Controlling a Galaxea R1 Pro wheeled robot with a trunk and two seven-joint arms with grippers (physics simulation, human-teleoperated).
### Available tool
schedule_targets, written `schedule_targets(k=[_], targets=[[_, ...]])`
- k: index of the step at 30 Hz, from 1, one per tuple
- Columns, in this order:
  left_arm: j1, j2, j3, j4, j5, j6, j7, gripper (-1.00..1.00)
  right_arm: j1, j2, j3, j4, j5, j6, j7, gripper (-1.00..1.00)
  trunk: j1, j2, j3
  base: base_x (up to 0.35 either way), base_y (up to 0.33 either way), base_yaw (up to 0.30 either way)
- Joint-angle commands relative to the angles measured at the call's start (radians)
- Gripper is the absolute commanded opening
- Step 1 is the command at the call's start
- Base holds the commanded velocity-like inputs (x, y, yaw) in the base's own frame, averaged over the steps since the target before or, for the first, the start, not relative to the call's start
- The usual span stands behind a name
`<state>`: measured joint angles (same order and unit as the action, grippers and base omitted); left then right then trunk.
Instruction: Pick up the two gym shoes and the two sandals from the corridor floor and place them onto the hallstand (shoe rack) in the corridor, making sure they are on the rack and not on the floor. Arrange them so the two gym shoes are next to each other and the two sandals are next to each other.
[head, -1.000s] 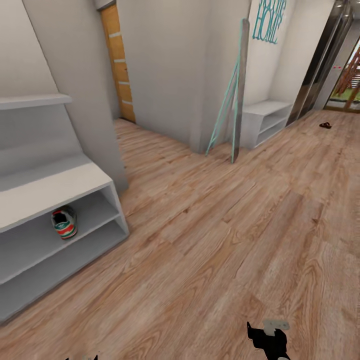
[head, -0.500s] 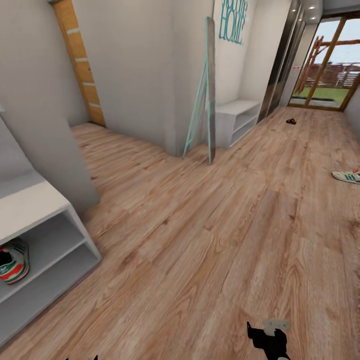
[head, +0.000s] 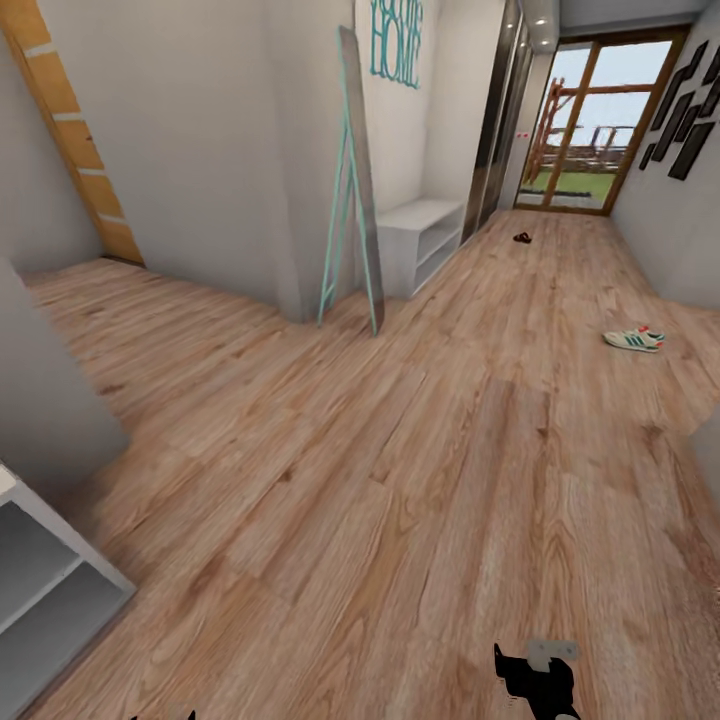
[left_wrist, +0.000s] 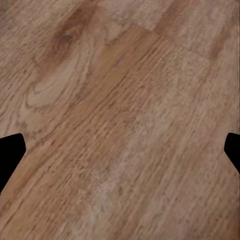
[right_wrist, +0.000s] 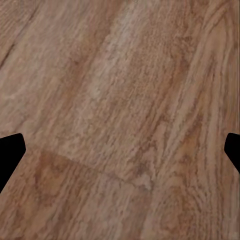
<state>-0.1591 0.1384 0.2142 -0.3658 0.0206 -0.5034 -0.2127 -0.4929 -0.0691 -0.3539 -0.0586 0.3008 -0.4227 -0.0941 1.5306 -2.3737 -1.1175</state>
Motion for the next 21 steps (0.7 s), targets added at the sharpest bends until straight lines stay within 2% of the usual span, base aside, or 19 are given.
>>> schedule_targets(k=[1,21], targets=[[0.0,0.0,0.007,0.0,0.002,-0.001,-0.01,1.0,-0.001,0.0,-0.005,0.002,0.011,-0.003,-0.005,1.0,0.0,0.0,-0.001,0.339,0.0,-0.3],[0.0,0.0,0.008,0.0,0.007,-0.001,-0.01,1.0,-0.001,0.0,-0.005,0.002,0.012,-0.003,-0.006,1.0,0.0,0.0,-0.001,0.339,0.0,-0.3]])
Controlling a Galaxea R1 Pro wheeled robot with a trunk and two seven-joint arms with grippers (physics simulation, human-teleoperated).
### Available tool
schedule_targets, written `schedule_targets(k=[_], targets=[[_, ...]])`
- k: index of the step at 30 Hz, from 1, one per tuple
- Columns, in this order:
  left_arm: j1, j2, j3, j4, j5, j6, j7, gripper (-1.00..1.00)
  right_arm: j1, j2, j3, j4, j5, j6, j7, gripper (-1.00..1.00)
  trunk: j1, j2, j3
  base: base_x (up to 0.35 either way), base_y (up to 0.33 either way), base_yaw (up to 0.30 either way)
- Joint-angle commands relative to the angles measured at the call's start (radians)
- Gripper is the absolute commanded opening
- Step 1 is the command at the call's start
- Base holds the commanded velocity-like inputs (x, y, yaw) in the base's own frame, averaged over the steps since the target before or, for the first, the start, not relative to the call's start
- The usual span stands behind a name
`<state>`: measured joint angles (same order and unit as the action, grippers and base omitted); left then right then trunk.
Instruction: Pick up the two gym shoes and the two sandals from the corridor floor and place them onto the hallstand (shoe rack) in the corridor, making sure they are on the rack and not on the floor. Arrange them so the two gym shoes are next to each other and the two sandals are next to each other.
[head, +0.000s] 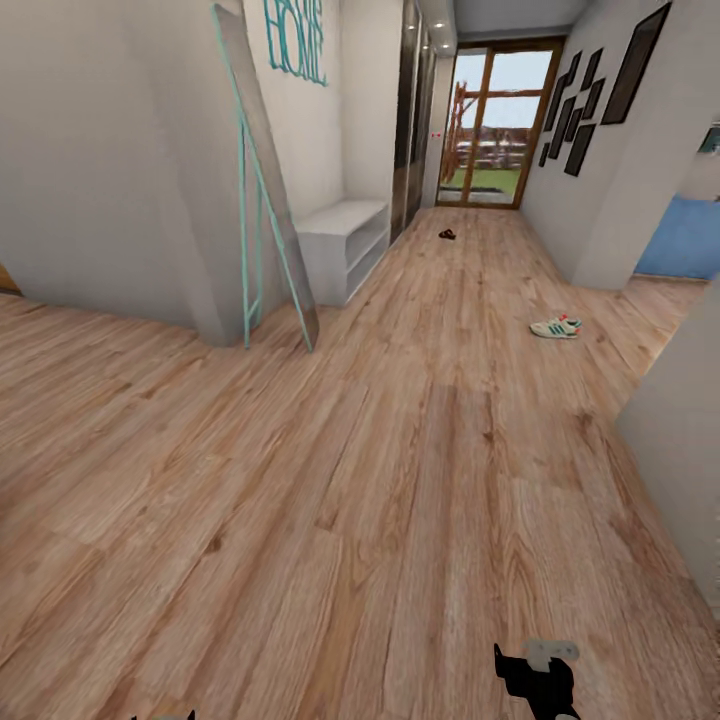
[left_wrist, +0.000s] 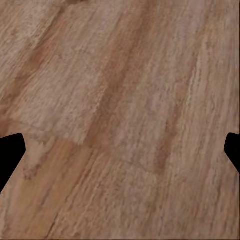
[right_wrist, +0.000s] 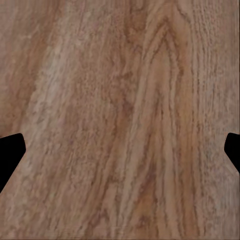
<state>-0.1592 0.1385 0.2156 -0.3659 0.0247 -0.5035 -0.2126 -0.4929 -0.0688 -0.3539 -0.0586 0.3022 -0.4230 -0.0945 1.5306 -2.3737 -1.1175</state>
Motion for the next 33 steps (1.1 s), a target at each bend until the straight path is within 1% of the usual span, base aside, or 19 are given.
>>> schedule_targets(k=[1,10,13,24,27,28,33], targets=[[0.0,0.0,0.007,0.001,0.003,-0.001,-0.01,1.0,-0.001,0.0,-0.005,0.002,0.011,-0.003,-0.005,1.0,0.0,0.0,-0.001,0.339,0.0,-0.3],[0.0,0.0,0.007,0.001,0.003,-0.001,-0.01,1.0,-0.001,0.001,-0.005,0.002,0.011,-0.003,-0.005,1.0,0.0,0.0,-0.001,0.339,0.0,-0.299],[0.0,0.0,0.007,0.001,0.003,-0.001,-0.01,1.0,-0.001,0.0,-0.005,0.002,0.011,-0.003,-0.005,1.0,0.0,0.0,-0.001,0.339,0.0,-0.195],[0.0,0.0,0.007,0.001,0.003,-0.001,-0.01,1.0,-0.001,-0.002,-0.003,-0.002,0.014,-0.003,-0.002,1.0,0.0,0.0,-0.001,0.339,0.0,-0.04],[0.0,0.0,0.007,0.001,0.003,-0.001,-0.01,1.0,-0.001,-0.01,-0.002,-0.001,0.017,-0.003,0.0,1.0,0.0,0.0,-0.001,0.339,0.0,-0.003],[0.0,0.0,0.007,0.001,0.003,-0.001,-0.01,1.0,-0.001,-0.017,-0.001,0.001,0.019,-0.003,0.002,1.0,0.0,0.0,-0.001,0.339,0.0,-0.001],[0.0,0.0,0.007,0.001,0.003,-0.001,-0.01,1.0,-0.001,-0.021,-0.001,0.001,0.019,-0.003,0.003,1.0,0.0,0.0,-0.001,0.339,0.0,0.0]])
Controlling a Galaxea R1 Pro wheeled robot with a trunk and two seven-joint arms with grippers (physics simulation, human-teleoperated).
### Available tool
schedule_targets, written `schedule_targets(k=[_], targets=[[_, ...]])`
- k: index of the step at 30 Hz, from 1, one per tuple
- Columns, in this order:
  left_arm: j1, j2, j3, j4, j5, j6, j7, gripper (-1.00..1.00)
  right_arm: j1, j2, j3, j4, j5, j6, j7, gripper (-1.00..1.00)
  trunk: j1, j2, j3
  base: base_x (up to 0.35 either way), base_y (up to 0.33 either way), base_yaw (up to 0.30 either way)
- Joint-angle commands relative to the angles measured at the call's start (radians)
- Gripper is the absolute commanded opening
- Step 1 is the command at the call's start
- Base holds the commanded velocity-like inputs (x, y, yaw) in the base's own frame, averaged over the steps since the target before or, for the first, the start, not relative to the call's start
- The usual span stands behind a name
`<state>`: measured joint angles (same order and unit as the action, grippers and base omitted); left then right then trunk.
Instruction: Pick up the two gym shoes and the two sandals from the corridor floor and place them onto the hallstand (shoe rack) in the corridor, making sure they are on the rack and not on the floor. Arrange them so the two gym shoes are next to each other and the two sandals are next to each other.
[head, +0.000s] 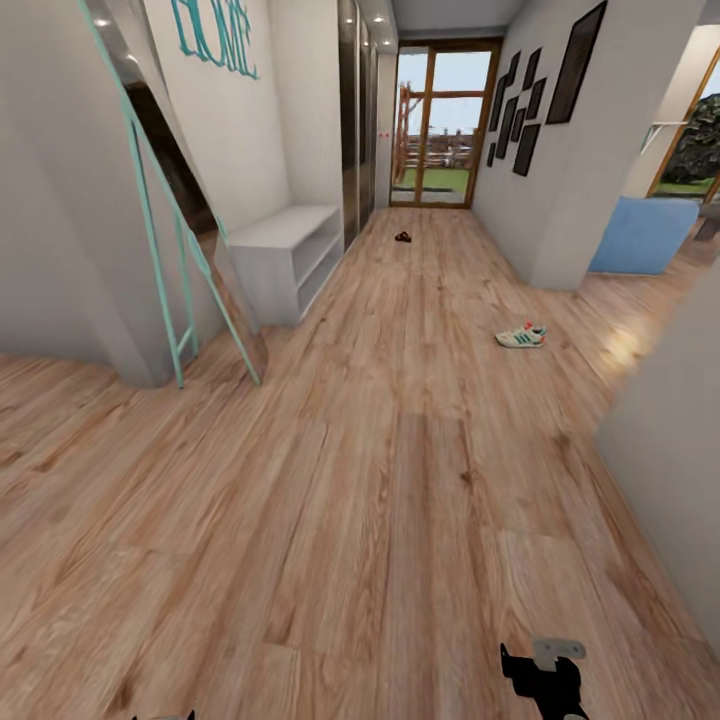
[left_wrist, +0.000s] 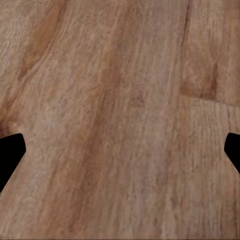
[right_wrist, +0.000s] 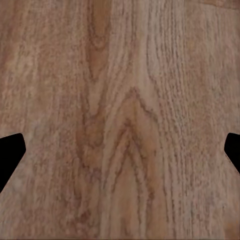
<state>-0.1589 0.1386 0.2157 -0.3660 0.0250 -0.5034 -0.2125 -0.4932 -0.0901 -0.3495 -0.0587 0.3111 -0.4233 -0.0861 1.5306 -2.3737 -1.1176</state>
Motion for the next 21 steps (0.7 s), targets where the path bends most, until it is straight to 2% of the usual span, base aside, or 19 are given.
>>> schedule_targets(k=[1,21], targets=[[-0.001,-0.001,0.007,0.001,0.003,-0.001,-0.01,1.0,-0.001,0.0,-0.005,0.002,0.011,-0.003,-0.005,1.0,0.0,0.0,-0.001,0.339,0.0,0.0],[-0.001,-0.001,0.007,0.001,0.003,-0.001,-0.01,1.0,-0.001,0.0,-0.005,0.004,0.01,-0.001,-0.01,1.0,0.0,0.0,-0.001,0.339,0.0,0.0]])
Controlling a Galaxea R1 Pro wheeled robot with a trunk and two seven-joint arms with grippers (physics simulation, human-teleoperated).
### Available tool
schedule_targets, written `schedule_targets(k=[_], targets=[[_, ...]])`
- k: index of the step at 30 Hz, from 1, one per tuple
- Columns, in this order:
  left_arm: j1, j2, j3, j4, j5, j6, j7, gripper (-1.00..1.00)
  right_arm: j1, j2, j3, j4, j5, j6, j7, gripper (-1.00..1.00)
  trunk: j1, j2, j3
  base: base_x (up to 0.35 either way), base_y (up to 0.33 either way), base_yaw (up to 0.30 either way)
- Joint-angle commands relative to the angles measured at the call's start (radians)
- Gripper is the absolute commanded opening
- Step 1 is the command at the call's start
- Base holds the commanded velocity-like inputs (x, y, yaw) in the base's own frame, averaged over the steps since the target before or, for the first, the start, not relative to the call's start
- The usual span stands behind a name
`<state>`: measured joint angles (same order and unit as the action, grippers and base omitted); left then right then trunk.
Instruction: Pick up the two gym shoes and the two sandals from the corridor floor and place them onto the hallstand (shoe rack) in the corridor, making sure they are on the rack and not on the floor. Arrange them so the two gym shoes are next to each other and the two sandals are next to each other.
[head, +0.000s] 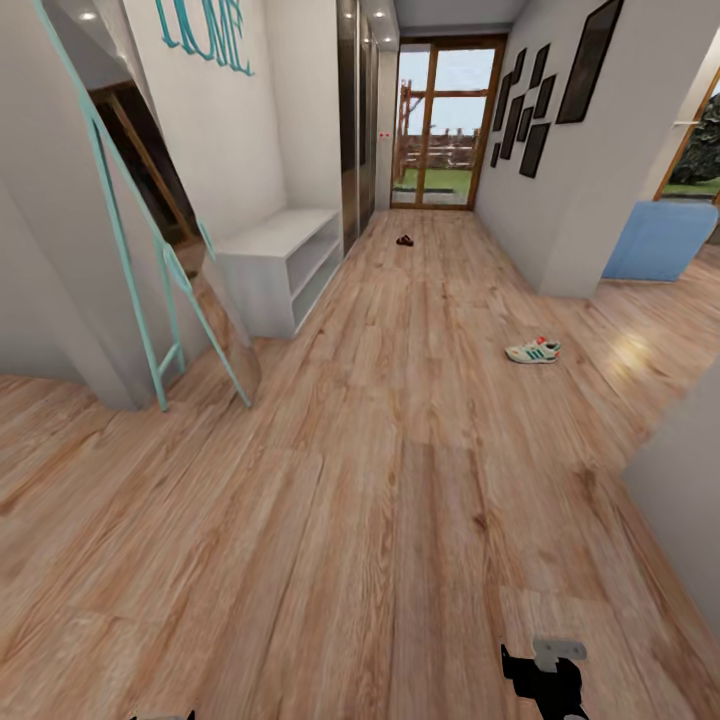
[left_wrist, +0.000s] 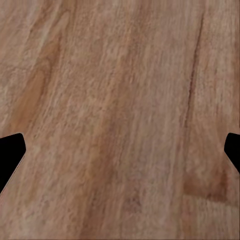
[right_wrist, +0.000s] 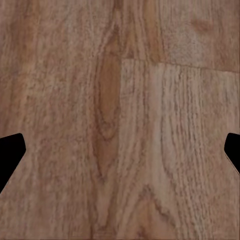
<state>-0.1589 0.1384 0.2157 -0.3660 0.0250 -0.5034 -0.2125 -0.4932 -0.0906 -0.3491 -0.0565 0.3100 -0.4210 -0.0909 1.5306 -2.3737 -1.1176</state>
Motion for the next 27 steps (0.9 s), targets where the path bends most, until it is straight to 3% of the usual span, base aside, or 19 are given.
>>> schedule_targets(k=[1,27], targets=[[-0.001,-0.001,0.007,0.001,0.003,-0.001,-0.01,1.0,-0.001,0.0,-0.005,0.002,0.011,-0.003,-0.005,1.0,0.0,0.0,-0.001,0.339,0.0,0.0],[-0.001,-0.001,0.006,0.001,0.002,-0.001,-0.01,1.0,-0.001,0.002,-0.005,0.003,0.011,-0.002,-0.007,1.0,0.0,0.0,-0.001,0.339,0.0,0.0]])
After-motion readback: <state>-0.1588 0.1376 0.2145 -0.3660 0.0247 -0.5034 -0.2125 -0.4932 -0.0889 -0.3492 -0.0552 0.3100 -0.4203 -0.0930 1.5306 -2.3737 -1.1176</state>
